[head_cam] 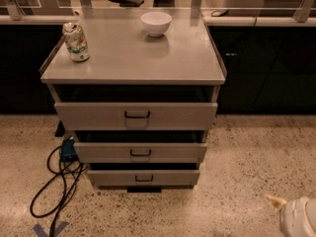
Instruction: Open bottom drawer
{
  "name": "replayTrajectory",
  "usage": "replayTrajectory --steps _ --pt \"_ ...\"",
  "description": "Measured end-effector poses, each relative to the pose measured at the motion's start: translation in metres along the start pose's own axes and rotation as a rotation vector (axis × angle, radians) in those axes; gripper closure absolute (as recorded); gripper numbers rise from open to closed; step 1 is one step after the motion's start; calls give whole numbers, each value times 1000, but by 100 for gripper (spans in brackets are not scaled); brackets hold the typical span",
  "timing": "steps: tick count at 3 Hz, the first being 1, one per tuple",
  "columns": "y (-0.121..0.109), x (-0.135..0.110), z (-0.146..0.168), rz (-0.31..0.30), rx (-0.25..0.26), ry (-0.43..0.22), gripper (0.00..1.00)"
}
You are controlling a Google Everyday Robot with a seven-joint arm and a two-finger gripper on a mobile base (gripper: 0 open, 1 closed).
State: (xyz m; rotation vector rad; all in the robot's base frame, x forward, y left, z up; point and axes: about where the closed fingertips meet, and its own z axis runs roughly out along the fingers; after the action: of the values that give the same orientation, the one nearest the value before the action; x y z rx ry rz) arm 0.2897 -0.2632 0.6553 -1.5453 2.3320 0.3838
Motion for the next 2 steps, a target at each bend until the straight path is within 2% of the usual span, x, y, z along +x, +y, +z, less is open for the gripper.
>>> replayTrajectory --steps 1,2 --pt "23 17 40 36 -94 -12 0" --pt "22 17 39 36 -93 -12 0"
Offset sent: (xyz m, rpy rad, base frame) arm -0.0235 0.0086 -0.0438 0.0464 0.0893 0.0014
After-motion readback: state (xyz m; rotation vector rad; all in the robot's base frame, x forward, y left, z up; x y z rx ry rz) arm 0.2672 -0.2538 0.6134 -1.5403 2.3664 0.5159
